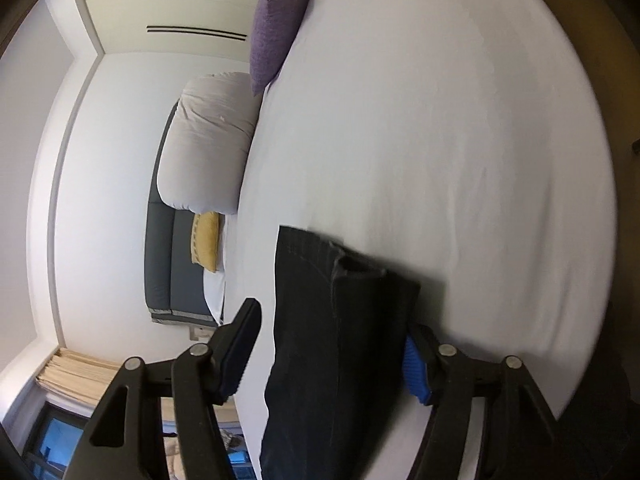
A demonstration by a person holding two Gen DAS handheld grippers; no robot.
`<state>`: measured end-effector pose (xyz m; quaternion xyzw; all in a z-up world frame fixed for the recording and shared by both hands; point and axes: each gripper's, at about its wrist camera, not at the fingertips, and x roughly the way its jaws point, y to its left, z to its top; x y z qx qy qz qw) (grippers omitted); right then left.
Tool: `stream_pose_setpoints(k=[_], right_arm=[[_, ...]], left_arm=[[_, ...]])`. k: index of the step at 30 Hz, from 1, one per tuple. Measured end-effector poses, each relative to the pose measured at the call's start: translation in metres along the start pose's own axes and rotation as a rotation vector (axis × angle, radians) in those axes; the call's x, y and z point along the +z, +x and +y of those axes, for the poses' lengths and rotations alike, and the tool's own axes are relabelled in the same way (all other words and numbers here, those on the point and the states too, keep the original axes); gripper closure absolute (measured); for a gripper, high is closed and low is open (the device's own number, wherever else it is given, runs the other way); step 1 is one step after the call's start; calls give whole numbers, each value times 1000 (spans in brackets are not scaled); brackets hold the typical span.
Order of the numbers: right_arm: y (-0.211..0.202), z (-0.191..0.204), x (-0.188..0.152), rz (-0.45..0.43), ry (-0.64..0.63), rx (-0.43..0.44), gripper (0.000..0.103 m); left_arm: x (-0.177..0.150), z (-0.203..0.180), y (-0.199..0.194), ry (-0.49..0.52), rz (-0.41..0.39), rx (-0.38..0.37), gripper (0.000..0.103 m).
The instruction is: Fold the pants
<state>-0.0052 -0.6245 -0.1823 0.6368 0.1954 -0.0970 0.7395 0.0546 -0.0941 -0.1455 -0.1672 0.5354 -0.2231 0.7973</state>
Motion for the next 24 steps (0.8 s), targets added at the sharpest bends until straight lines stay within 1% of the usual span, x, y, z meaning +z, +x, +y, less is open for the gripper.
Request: stream_pose_setpoints(k=[2,3,4,6,7,8,10,12,14,16,18,20,22,23,24], right_arm=[[5,4,3,4,-10,-7,52],[7,7,5,11,-26,-8,55],[8,8,4,24,-38,-9,67],[15,6,7,50,-38,-17,82],[17,4,9,52,-33,-24,88],[19,3,10,51,-28,-30,92],[19,3,10,44,-36,-29,93],[18,9,7,32,-67,-52,93],[16,20,2,19,-111,-77,94],[13,41,-5,4,-189,-110,94],[15,72,-24,18,-316,-138,94],[21,108,-57,49,-492,-171,94],[32,142,-108,105,-705,-200,94],[39,158,-146,140,-844,-219,94],[45,165,-173,161,-942,-236,94]], left_arm=[[-2,-2,1,-5,-3,6,89],[-4,4,-6,-4,-5,8,89],[-6,8,-10,-2,-5,9,89],[-6,10,-9,-2,-5,9,89],[-6,10,-12,-3,-5,8,90],[-7,11,-14,-5,-6,6,90],[-7,12,-14,-8,-7,3,90],[-7,14,-16,-14,-8,-2,90],[-8,16,-16,-19,-10,-7,90],[-8,19,-16,-26,-12,-13,90],[-7,19,-15,-35,-14,-17,89],[-8,22,-15,-43,-18,-23,89],[-9,24,-16,-53,-24,-31,89],[-9,26,-17,-57,-27,-35,89],[-9,27,-18,-61,-30,-38,89]])
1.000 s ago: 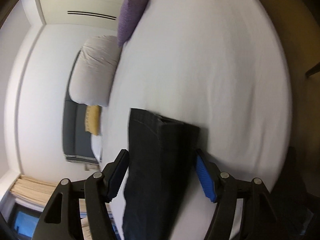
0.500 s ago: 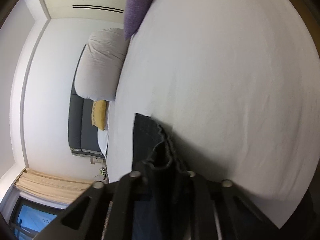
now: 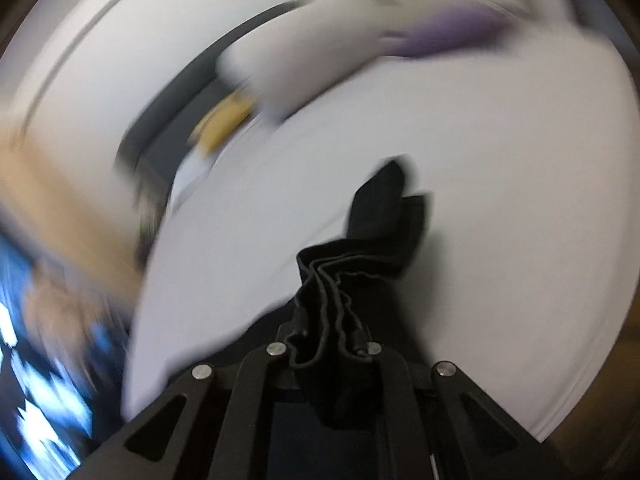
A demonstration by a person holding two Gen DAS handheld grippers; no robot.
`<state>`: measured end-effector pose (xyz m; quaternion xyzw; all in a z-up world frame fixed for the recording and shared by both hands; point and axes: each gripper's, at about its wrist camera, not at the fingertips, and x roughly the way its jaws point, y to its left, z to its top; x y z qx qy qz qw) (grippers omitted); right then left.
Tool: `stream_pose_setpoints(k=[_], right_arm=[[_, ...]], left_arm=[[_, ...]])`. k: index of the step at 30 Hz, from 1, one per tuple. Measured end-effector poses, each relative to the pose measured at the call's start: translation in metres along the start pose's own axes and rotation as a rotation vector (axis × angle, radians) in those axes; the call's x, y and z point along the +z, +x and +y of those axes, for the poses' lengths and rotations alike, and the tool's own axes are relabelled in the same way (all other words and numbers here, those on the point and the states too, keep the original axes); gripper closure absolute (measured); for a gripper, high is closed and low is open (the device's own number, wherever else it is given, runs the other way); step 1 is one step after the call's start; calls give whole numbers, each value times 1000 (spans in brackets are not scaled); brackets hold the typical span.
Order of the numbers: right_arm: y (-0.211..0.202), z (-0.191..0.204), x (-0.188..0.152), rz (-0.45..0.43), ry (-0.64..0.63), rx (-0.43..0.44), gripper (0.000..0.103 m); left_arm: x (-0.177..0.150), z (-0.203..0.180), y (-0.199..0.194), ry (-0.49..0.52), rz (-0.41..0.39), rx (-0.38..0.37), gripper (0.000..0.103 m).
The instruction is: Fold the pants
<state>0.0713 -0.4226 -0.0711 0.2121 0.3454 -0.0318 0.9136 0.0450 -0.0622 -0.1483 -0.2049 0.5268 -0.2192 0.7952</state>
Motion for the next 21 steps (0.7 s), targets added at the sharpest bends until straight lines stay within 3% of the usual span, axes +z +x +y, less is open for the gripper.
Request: stream_pose_setpoints(k=[3,5,8,9,11,13,16,21], right_arm=[[33,69,-43,94,-279,-80,94],[59,90,-71,157,-415,-165,94],[69,98,-88,134,-503,-234,93],[68,98,-86,133,-503,-234,94],[66,100,-83,127,-515,-245,94],[57,115,-87,95,-565,-265,94],[41,142,-92,51,-635,-253,94],[22,190,-123,18,-762,-221,94]], left_arm=[[0,3,-3,-14,-4,-7,89],[0,6,-5,-27,-5,-14,89],[2,8,-11,-52,0,-31,88],[3,9,-12,-61,2,-41,83],[4,8,-12,-86,5,-85,62],[7,2,-14,-107,0,-144,27],[14,-11,-11,-116,14,-204,14],[31,-12,3,-224,92,-333,13]])
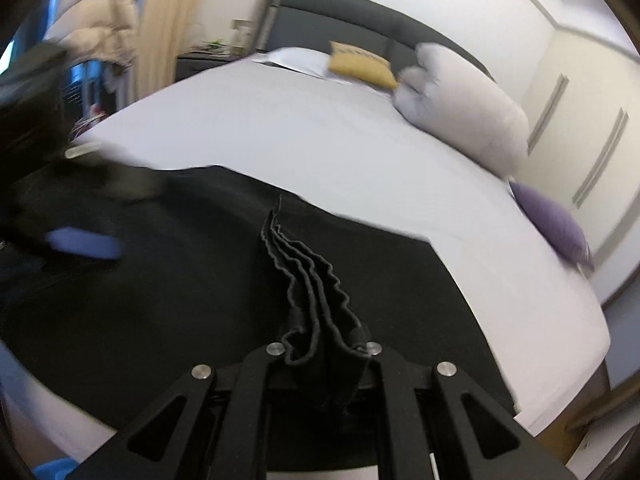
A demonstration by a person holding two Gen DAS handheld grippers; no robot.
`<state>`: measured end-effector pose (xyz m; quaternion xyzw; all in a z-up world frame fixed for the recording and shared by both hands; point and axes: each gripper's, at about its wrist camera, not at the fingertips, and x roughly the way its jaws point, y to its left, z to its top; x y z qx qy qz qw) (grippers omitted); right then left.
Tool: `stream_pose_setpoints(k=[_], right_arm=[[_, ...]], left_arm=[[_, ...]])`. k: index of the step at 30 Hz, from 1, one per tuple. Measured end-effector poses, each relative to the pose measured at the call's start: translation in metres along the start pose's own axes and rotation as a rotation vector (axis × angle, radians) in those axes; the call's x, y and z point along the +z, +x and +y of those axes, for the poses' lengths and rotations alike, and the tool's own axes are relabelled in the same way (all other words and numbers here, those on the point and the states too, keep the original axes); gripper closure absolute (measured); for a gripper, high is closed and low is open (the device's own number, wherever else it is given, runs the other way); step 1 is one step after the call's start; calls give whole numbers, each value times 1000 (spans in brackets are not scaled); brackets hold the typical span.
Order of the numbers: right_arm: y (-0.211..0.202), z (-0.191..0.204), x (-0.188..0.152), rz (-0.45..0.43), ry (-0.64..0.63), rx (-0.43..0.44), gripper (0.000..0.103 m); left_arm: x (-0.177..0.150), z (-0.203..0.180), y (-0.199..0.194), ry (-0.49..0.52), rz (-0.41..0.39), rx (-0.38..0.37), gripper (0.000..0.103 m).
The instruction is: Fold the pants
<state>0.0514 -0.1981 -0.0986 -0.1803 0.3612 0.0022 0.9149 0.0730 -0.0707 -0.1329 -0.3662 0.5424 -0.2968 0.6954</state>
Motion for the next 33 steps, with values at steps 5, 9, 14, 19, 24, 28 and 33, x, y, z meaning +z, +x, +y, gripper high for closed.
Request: stream_pose_setpoints(k=[5,9,14,19,24,28,33], right_arm=[[-19,41,0,-40,-99,41,94],[-30,69,2,-77,-177,76,94],[-28,78,4,-66,-202,100,94],[-27,87,16,-69,-228,121,93],[-13,102,9,-27,-243,149,93],[3,98,-4,47,-202,215,87],[-11,55,-6,87,-13,428,46]], left_arm=[[17,2,11,-22,69,0,13],[29,5,17,-31,127,4,18],[40,2,14,52,177,94,85],[45,-1,-2,137,171,156,90],[49,6,-5,172,175,220,90],[44,21,-14,165,160,240,90],[53,17,-52,228,59,391,82]])
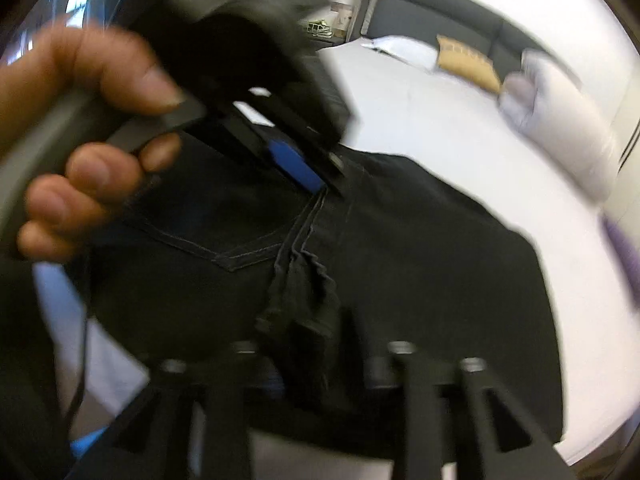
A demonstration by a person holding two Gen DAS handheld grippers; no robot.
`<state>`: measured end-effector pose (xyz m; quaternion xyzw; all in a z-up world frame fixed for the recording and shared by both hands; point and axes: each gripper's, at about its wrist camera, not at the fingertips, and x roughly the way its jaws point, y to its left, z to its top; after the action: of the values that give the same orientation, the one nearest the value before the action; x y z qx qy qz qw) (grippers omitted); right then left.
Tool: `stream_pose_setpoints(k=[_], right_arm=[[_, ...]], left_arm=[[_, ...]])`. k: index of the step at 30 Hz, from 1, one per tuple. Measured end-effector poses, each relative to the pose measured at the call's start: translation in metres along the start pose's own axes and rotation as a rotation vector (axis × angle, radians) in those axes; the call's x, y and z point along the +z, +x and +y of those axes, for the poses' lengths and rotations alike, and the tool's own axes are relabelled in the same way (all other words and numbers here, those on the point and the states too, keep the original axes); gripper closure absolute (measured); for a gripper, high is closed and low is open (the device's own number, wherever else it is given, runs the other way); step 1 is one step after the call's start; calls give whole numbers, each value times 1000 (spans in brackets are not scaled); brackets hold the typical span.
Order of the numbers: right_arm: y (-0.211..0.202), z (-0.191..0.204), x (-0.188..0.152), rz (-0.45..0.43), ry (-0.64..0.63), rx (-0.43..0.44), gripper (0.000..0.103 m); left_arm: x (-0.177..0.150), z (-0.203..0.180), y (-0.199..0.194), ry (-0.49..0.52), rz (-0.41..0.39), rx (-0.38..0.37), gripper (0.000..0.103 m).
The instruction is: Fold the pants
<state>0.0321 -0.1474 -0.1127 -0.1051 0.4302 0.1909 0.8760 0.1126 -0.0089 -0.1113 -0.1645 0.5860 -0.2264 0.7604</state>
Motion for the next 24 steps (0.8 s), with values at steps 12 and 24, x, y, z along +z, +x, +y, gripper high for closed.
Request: stream_pose_setpoints(k=[12,24], right_arm=[[-37,-232,25,-15,520,468,57],[106,-306,23,213,738,666,84]], left_arm=[[-54,-82,-4,265,-65,160,82],[-82,-76,9,365,-102,215,82]])
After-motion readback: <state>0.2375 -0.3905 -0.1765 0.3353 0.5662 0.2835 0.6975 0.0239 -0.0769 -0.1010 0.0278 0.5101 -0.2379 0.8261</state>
